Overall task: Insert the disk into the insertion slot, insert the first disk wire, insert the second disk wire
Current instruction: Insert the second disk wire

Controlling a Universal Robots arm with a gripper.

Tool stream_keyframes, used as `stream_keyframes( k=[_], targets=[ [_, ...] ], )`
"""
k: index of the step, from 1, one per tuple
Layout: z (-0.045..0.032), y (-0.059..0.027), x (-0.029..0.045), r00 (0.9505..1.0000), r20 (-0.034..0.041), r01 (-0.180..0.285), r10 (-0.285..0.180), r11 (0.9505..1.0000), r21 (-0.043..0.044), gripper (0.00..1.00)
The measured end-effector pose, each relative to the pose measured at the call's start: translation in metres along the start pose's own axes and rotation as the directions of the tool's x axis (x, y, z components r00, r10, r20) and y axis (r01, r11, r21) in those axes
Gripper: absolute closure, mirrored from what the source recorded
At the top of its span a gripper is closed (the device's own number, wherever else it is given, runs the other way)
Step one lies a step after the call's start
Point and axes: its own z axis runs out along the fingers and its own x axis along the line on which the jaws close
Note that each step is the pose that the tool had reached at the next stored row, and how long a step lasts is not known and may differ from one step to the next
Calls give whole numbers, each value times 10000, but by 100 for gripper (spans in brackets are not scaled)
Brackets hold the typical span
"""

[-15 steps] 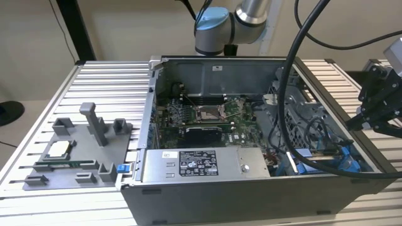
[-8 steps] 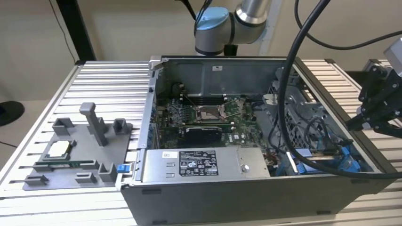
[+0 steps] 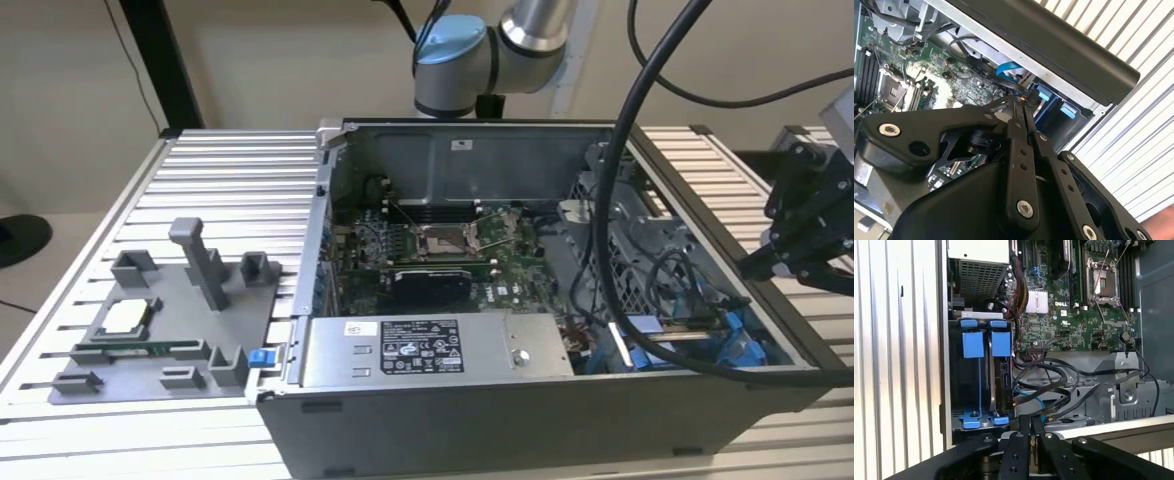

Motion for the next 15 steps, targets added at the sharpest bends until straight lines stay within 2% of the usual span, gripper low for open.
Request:
stream_keyframes(
  k=[10, 15],
  targets=[
    [-1, 0, 4, 10000, 0, 0, 0, 10000, 0, 100],
    [57, -52, 27, 10000, -14, 13, -13, 10000, -4, 100]
  ],
)
